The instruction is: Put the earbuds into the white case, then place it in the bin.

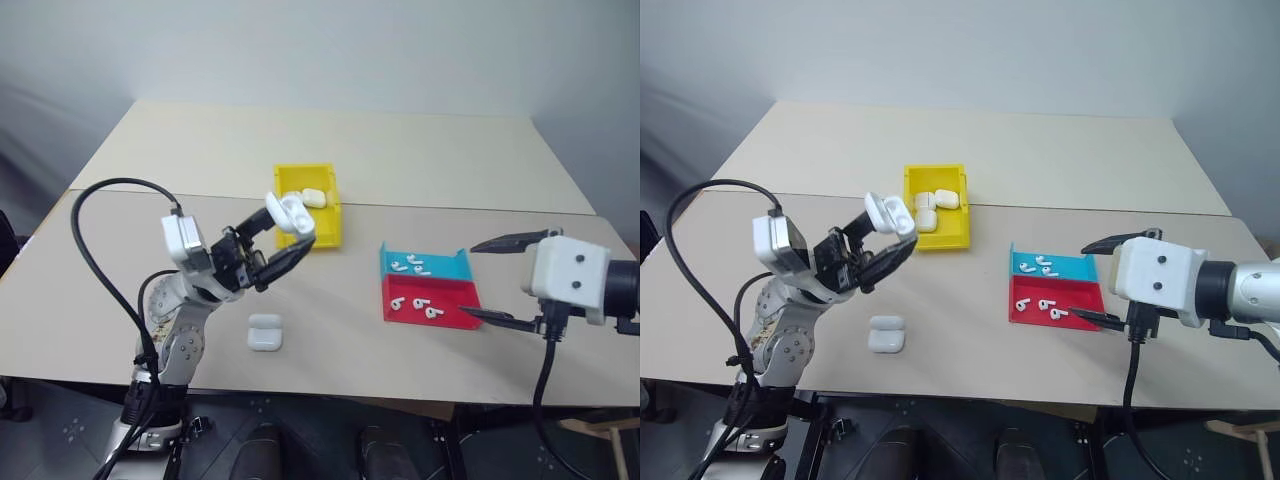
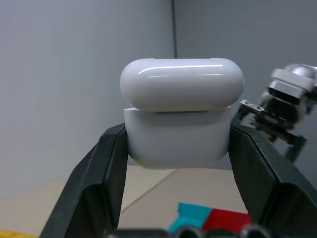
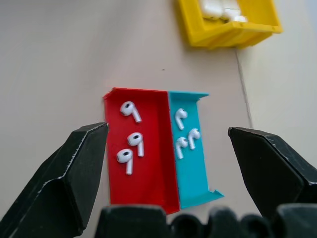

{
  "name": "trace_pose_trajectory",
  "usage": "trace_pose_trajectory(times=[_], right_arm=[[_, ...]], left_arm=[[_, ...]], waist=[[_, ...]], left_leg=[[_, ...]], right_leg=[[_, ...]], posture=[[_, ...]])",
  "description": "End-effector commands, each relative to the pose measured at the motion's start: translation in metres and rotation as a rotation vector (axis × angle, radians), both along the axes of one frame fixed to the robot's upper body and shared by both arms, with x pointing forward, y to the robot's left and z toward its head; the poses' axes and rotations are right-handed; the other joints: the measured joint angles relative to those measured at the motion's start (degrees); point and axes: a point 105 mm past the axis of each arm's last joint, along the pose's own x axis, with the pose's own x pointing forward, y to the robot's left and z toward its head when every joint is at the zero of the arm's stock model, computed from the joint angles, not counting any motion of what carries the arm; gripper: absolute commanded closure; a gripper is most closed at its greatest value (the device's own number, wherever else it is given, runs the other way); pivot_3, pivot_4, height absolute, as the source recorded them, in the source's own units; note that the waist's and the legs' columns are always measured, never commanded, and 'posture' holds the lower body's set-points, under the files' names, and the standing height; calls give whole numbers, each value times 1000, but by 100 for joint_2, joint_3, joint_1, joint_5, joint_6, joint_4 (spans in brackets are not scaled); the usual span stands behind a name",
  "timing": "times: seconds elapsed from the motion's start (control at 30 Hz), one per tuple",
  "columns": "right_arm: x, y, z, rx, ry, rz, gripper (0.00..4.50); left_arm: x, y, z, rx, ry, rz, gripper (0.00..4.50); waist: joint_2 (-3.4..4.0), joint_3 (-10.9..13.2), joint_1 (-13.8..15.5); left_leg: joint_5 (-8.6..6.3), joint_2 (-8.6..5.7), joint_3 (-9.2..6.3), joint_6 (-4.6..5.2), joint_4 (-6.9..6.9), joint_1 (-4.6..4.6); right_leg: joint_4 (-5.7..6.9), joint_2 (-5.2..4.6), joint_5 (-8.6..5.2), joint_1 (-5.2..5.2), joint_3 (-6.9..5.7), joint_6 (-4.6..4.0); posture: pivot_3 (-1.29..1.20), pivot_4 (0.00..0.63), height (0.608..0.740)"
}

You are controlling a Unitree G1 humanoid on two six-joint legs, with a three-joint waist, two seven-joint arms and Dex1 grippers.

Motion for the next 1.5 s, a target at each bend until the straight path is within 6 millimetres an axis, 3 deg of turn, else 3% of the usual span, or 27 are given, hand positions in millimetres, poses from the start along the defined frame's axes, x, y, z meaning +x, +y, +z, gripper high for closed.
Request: trace_pose_trajectory(times=[0.03, 0.2, 0.3, 0.37, 0.57, 0.67, 0.73, 1.5], right_arm=[[1, 5, 6, -22, 110, 2, 0], [11, 10, 5, -82, 228, -30, 0], [14, 12, -6, -164, 279, 13, 535], [21, 15, -13, -186, 294, 12, 1171], [45, 16, -35, -255, 311, -7, 1171], [49, 15, -46, -313, 309, 28, 1780], [52, 16, -52, -334, 299, 35, 2444], [72, 14, -85, -394, 346, 57, 2444]], left_arm=[[-18, -4, -8, 41, -42, -133, 1747], [-28, -7, -17, 64, -55, -201, 1747], [-30, -8, -15, 52, -77, -214, 1747], [-30, -9, -14, 54, -79, -208, 1747], [-31, -8, -12, 70, -90, -197, 1747], [-31, -7, -13, 85, -88, -188, 1747], [-32, -8, -14, 93, -86, -184, 1747], [-34, -13, -16, 112, -73, -168, 1747]], waist=[[7, 0, -45], [9, 0, -101], [10, 0, -97], [11, 0, -102], [14, -2, -108], [18, -4, -106], [18, -4, -106], [23, -6, -104]], left_leg=[[-1, 2, 1, 2, 0, 0], [-3, 10, 0, 4, 0, -4], [-3, 10, 1, 5, 0, -7], [-4, 10, 3, 6, 0, -10], [-3, 10, 3, 6, 1, -20], [-3, 10, 3, 7, 7, -49], [-3, 10, 2, 7, 7, -50], [-2, 10, 3, 7, 9, -49]], right_leg=[[-2, 2, 0, -1, 1, 0], [1, 7, 1, -9, 1, -4], [0, 6, 1, -13, 1, -3], [1, 6, 1, -19, 2, -3], [13, 8, 1, -38, 4, -4], [24, 8, 2, -71, 5, -5], [26, 8, 2, -75, 5, -5], [32, 9, 3, -75, 5, -7]], posture=[[0, 150, 740], [0, 150, 740], [0, 150, 740], [0, 150, 740], [0, 150, 740], [0, 150, 740], [0, 150, 740], [0, 150, 740]])
